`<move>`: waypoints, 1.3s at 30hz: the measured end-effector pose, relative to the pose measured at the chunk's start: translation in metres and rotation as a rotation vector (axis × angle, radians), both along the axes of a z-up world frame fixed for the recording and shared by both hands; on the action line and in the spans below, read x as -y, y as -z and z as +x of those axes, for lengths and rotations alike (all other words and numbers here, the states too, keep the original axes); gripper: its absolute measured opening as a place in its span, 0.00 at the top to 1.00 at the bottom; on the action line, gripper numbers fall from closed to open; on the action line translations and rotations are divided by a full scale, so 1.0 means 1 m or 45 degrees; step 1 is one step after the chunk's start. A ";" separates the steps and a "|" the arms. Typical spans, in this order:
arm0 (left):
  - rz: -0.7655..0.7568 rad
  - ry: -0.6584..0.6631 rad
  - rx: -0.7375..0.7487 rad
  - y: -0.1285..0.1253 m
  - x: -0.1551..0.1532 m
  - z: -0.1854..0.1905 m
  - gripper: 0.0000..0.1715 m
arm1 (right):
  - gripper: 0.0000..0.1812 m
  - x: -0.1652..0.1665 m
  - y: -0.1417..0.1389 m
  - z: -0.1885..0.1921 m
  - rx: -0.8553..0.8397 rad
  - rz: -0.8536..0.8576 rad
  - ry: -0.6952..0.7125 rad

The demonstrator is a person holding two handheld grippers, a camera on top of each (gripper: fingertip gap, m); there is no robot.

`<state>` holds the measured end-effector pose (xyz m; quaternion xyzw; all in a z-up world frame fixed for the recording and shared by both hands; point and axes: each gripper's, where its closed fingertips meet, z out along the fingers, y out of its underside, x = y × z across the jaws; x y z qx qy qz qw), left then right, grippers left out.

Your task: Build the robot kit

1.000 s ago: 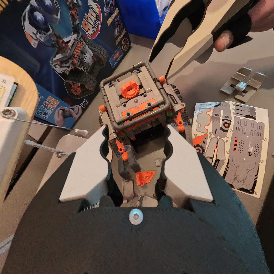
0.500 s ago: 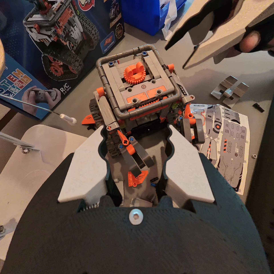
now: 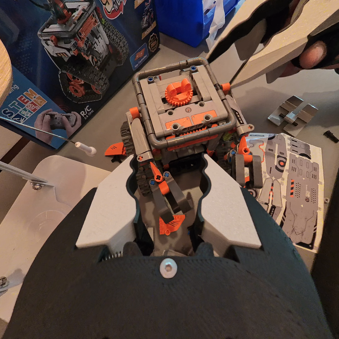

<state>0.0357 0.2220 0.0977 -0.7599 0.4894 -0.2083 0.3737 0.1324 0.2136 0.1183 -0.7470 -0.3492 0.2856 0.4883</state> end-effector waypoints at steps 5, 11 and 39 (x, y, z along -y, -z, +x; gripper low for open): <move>-0.017 -0.004 0.008 0.003 -0.001 0.002 0.63 | 0.75 0.001 0.006 0.000 -0.028 -0.063 -0.022; 0.003 -0.030 -0.003 0.005 -0.003 0.003 0.68 | 0.71 -0.010 -0.002 0.027 -0.014 -0.056 0.071; -0.006 -0.146 0.069 0.007 0.037 0.036 0.66 | 0.84 -0.047 0.032 0.037 0.256 -0.113 0.083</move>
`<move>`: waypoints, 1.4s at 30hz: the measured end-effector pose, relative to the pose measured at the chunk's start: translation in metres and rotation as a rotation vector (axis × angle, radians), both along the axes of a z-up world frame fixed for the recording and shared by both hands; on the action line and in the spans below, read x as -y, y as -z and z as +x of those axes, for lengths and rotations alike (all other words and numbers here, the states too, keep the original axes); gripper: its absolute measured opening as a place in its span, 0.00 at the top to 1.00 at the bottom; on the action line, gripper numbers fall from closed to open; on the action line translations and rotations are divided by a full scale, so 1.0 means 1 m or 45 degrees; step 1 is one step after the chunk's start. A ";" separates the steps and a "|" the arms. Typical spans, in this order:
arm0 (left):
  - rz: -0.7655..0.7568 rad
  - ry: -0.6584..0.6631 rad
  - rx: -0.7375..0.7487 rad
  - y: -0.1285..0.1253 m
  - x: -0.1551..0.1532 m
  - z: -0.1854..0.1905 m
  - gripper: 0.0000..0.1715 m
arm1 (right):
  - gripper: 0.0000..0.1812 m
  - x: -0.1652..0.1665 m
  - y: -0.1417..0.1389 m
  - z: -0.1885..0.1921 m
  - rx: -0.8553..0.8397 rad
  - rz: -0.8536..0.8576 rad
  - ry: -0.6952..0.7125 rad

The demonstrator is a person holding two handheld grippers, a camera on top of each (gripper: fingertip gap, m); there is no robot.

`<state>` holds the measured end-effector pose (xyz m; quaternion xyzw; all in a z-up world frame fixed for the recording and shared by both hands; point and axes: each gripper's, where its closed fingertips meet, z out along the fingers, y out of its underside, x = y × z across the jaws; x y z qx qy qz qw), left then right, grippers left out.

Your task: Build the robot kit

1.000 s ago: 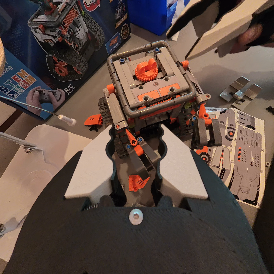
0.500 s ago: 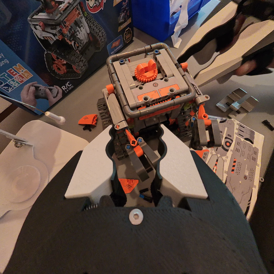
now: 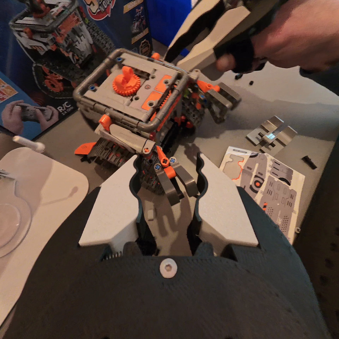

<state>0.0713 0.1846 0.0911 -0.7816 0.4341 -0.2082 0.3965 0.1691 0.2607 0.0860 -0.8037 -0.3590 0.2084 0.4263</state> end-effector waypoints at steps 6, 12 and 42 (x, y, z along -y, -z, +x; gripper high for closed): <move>-0.076 0.105 0.105 -0.002 0.022 0.032 0.70 | 0.82 -0.028 -0.006 0.021 0.069 0.013 0.052; -0.088 0.141 0.179 -0.020 0.034 0.006 0.62 | 0.79 -0.005 -0.040 0.065 0.089 0.100 0.147; -0.579 0.629 -0.186 0.060 0.120 -0.010 1.00 | 0.79 0.232 0.029 -0.079 0.120 -0.086 -0.550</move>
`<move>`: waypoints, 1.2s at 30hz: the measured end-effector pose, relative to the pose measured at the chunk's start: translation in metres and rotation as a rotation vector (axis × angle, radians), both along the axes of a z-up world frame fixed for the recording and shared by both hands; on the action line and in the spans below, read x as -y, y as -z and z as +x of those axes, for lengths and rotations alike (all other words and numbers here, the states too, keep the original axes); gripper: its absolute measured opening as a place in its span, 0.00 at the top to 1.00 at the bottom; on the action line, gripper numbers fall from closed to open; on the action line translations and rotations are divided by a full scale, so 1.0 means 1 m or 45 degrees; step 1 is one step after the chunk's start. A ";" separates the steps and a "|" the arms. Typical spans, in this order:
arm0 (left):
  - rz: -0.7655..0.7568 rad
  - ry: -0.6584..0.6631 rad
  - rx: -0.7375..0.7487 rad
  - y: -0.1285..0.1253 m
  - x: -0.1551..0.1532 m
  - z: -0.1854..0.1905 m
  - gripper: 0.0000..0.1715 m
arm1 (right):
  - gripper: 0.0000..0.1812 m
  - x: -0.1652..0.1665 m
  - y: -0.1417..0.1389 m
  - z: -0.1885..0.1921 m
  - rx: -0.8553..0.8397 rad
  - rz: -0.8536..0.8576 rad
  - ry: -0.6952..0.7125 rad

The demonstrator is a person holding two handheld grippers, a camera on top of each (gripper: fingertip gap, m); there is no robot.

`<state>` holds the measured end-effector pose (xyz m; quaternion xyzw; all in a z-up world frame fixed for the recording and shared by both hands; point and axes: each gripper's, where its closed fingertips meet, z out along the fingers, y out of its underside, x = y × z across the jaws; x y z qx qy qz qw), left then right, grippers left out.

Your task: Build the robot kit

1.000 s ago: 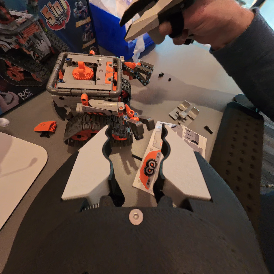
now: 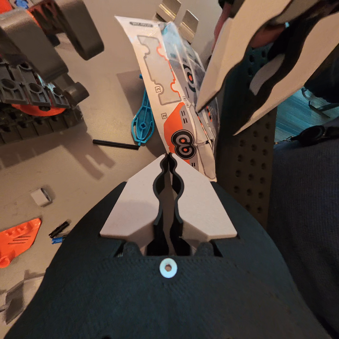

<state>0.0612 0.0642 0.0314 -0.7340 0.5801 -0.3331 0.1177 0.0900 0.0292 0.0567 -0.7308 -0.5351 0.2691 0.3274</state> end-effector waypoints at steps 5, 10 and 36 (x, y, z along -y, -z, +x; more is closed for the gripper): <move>-0.089 -0.011 0.089 -0.005 0.010 0.009 0.94 | 0.83 -0.002 0.024 -0.007 0.111 0.015 0.008; -0.025 -0.069 0.028 0.000 0.006 0.000 0.82 | 0.88 -0.009 0.044 -0.002 0.190 -0.008 0.055; -0.175 -0.077 0.258 -0.010 0.036 0.012 1.00 | 0.85 -0.009 0.012 -0.003 -0.057 0.109 0.002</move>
